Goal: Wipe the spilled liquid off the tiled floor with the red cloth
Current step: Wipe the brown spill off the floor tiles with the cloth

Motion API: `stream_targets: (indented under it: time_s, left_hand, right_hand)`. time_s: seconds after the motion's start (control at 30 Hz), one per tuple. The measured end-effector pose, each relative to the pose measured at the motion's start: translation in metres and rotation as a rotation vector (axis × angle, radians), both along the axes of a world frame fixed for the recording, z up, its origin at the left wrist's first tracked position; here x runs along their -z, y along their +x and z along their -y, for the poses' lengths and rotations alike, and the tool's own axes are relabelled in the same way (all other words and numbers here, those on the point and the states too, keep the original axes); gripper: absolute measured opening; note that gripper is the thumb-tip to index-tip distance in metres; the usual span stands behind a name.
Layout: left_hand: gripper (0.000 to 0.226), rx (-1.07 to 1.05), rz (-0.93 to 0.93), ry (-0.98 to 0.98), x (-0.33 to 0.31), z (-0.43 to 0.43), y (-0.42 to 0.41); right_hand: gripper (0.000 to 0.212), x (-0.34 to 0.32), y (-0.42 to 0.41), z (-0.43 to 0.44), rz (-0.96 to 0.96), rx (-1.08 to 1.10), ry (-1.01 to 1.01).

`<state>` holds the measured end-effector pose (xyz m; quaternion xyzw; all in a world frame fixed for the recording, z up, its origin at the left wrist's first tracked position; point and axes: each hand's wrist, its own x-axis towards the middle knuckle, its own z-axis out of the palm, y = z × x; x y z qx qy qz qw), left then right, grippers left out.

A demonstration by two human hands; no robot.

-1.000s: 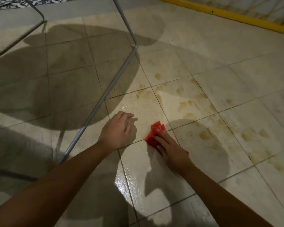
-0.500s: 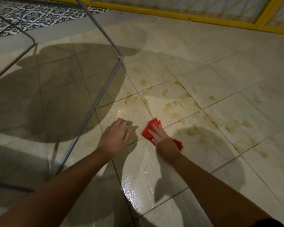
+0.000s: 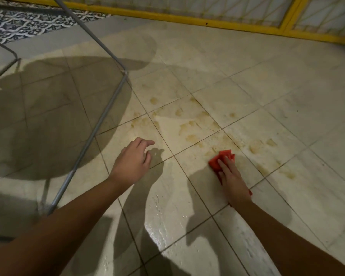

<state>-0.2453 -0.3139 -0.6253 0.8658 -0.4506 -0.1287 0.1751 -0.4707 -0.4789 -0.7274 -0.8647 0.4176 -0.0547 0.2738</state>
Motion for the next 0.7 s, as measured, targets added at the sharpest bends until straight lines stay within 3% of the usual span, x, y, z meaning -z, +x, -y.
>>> stream_targets:
  time_s: [0.07,0.2,0.4,0.53,0.7]
  left_hand:
    - [0.032,-0.014,-0.007,-0.015,0.000,0.001,-0.002]
    - [0.032,-0.039,-0.005,-0.008,0.005,0.005,-0.008]
    - [0.032,-0.009,-0.003,0.021,0.006,0.026,-0.021]
    - [0.033,-0.002,-0.017,-0.014,0.005,0.047,-0.030]
    - [0.033,0.005,-0.025,0.001,0.005,0.064,-0.043]
  right_hand:
    - [0.043,0.005,0.022,0.000,-0.005,0.042,0.029]
    - [0.049,0.017,0.053,-0.013,0.035,-0.179,0.022]
    - [0.046,0.010,-0.005,-0.016,0.003,-0.340,0.061]
    - [0.041,0.001,-0.035,0.021,0.007,-0.170,0.012]
    - [0.041,0.000,-0.001,0.049,-0.005,0.003,0.032]
